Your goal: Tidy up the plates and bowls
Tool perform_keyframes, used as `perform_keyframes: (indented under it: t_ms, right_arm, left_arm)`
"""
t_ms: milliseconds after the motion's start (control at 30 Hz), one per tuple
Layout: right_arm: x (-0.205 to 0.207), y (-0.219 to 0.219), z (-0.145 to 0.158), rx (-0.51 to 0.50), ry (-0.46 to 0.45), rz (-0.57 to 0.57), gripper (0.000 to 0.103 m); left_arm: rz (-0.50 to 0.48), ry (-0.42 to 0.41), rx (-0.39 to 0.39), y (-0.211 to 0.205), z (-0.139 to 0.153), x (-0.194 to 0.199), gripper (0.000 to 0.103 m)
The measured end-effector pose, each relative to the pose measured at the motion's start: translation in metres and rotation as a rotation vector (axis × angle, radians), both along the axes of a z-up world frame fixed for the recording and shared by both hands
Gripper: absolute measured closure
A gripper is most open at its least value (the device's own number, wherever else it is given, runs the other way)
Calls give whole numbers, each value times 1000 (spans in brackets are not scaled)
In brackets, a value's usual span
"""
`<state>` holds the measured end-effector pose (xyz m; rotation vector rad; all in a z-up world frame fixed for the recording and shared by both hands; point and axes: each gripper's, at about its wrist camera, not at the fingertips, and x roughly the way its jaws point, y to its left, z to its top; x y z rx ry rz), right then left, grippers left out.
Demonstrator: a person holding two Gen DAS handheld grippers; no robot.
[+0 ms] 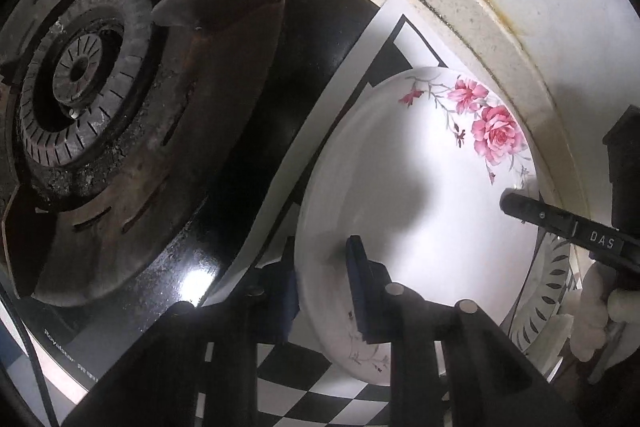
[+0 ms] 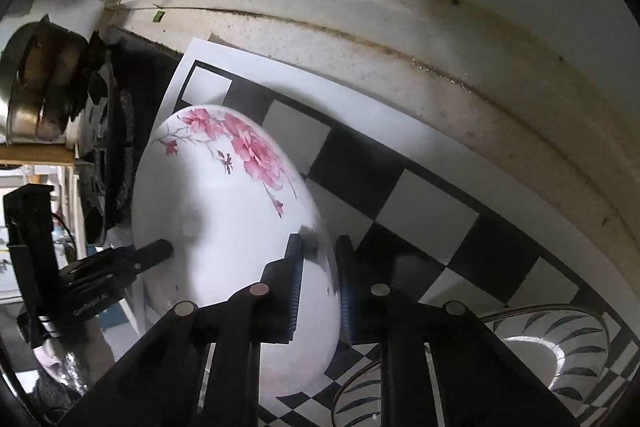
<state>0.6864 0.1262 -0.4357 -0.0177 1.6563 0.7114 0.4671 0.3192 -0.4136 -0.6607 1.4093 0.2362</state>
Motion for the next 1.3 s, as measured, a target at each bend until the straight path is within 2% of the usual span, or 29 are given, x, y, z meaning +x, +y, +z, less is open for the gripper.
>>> perform_keyframes:
  t_ms: [300,733,1133,1300]
  right_arm:
    - [-16,-7,7,13,-29,23,88]
    - [-45,-19,46,66,-67,2,89]
    - [-110,-75,94,113,-83,-45,89]
    - [-145,-112,106,120,-86,-100,89]
  left_arm:
    - [-25,-23,21,3,7,-11,82]
    - [-72,-65,64,-16,53,-36,82]
    - [-183,-98,107,-66,109,-79,82]
    - [-229,-111,97,-93,119,-101,82]
